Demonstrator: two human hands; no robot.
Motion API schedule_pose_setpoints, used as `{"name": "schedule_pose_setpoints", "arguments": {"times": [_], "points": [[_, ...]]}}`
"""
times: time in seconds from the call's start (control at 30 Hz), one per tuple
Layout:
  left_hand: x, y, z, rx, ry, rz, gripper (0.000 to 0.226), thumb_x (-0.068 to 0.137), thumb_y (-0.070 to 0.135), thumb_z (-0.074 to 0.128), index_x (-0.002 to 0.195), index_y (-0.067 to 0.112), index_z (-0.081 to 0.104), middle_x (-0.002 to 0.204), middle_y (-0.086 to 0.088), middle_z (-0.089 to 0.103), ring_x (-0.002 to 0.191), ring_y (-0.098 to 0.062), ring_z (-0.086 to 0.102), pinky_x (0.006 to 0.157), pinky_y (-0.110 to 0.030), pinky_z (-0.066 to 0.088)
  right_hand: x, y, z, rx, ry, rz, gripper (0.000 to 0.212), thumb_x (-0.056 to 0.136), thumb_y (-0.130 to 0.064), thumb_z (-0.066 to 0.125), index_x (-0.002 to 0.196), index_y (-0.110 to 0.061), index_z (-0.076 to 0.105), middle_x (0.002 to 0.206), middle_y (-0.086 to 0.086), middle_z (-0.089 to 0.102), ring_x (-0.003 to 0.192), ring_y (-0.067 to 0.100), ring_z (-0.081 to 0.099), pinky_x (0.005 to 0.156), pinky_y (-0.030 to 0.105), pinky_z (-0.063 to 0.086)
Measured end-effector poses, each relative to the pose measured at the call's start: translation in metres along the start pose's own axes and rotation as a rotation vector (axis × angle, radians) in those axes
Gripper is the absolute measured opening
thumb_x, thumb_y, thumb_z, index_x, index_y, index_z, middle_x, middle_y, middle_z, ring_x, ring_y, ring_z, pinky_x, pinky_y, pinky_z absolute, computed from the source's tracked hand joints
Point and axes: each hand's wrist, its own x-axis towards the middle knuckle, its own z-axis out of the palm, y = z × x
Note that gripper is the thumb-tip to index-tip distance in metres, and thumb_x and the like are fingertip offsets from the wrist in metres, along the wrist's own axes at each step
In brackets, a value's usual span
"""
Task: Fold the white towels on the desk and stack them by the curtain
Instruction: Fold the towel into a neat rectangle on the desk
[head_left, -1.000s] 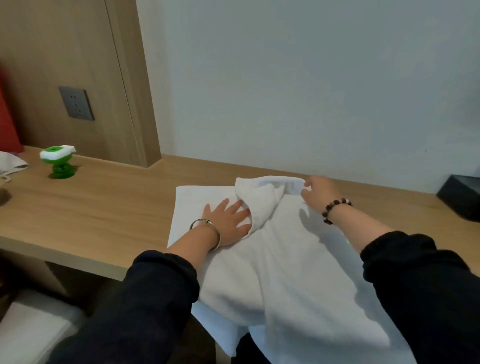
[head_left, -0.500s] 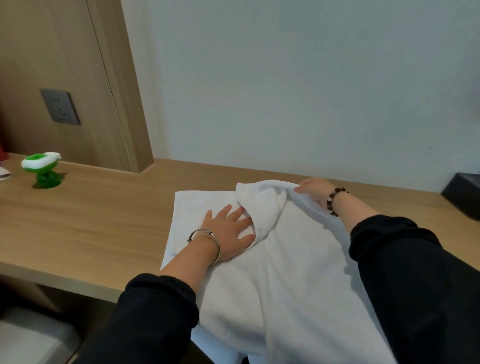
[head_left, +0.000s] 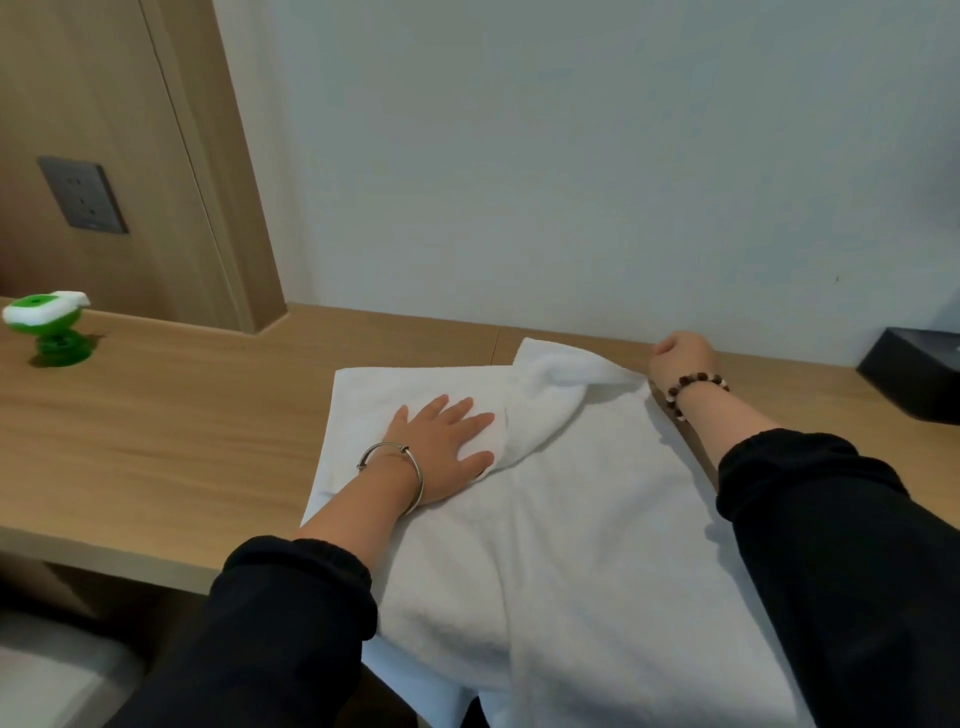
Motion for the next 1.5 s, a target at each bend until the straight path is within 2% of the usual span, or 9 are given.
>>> {"name": "schedule_pose_setpoints", "arguments": {"times": [0.27,0.4,0.53,0.63,0.77,0.9,1.2,1.3,1.5], "points": [[0.001,0.001,0.001,-0.009,0.012,-0.013,0.058,0.093,0.059,0.027,0.148,0.046,0.011,0.159,0.016,0.002,0.146,-0.011,-0.002,0.116,-0.05,0.001,-0.021,-0.026,0.003,-0.018,-0.379,-0.31,0.035,0.084,-0.01,0.055,0.117,-0.017,0.065,0.121,0.006,0.061,0.116,0.027,0.054,0.094,0.034,0.045],[0.0,0.0,0.0,-0.029,0.01,-0.021,0.059,0.093,0.059,0.028,0.148,0.046,0.012,0.159,0.017,0.003,0.146,-0.01,-0.002,0.116,-0.049,0.0,-0.033,-0.036,0.006,0.009,-0.418,-0.401,0.014,0.078,-0.008,0.068,0.082,-0.021,0.064,0.117,0.004,0.059,0.112,0.022,0.053,0.097,0.033,0.043],[0.0,0.0,-0.001,-0.036,0.011,-0.031,0.059,0.093,0.059,0.028,0.148,0.044,0.012,0.159,0.017,0.003,0.146,-0.009,-0.002,0.116,-0.048,0.0,-0.03,-0.016,-0.016,0.42,-0.333,-0.231,0.038,0.078,0.019,0.054,0.055,-0.012,0.059,0.119,0.011,0.062,0.118,0.027,0.054,0.1,0.031,0.04],[0.0,0.0,0.0,-0.048,0.01,-0.037,0.059,0.093,0.058,0.029,0.148,0.044,0.012,0.158,0.017,0.003,0.146,-0.009,-0.002,0.117,-0.047,0.0,-0.028,0.015,-0.033,0.243,-0.288,-0.185,0.044,0.079,0.02,0.044,0.047,-0.009,0.055,0.118,0.016,0.064,0.116,0.029,0.055,0.097,0.028,0.038],[0.001,0.001,-0.001,-0.065,0.017,-0.045,0.059,0.093,0.058,0.03,0.148,0.044,0.014,0.158,0.017,0.004,0.146,-0.008,-0.001,0.117,-0.047,0.0,-0.028,0.028,-0.041,0.089,-0.26,-0.018,0.035,0.087,0.006,0.045,0.058,-0.007,0.06,0.087,0.012,0.063,0.087,0.022,0.058,0.073,0.024,0.043],[0.001,0.0,0.0,-0.068,0.022,-0.048,0.059,0.093,0.057,0.03,0.148,0.043,0.015,0.158,0.017,0.005,0.146,-0.008,-0.001,0.117,-0.046,0.0,-0.038,0.008,-0.034,0.141,-0.514,0.2,0.047,0.094,-0.044,0.045,0.08,-0.003,0.064,0.065,0.011,0.065,0.045,0.02,0.049,0.045,0.023,0.038],[0.001,-0.001,0.0,-0.09,0.042,-0.06,0.057,0.094,0.054,0.032,0.148,0.04,0.019,0.158,0.016,0.009,0.146,-0.007,0.003,0.117,-0.043,0.001,-0.073,-0.019,-0.026,-0.786,-0.289,-0.32,0.025,0.092,-0.018,0.045,0.11,-0.009,0.06,0.11,0.009,0.062,0.092,0.025,0.058,0.073,0.031,0.046],[-0.001,0.002,-0.003,-0.12,0.054,-0.07,0.056,0.095,0.049,0.035,0.148,0.036,0.025,0.158,0.013,0.013,0.146,-0.009,0.006,0.117,-0.042,0.003,-0.102,-0.044,0.004,-0.629,-0.35,-0.513,0.045,0.094,-0.035,0.039,0.135,-0.017,0.04,0.137,0.009,0.043,0.124,0.03,0.041,0.097,0.043,0.037],[-0.017,-0.014,-0.008,-0.016,0.012,-0.043,0.053,0.1,0.044,0.026,0.15,0.036,0.014,0.159,0.011,0.006,0.146,-0.012,0.004,0.118,-0.039,0.004,-0.131,-0.029,0.044,-0.579,-0.572,-0.441,0.066,0.093,-0.063,0.012,0.151,-0.034,0.003,0.16,-0.006,-0.008,0.147,0.019,-0.007,0.112,0.061,0.0]]}}
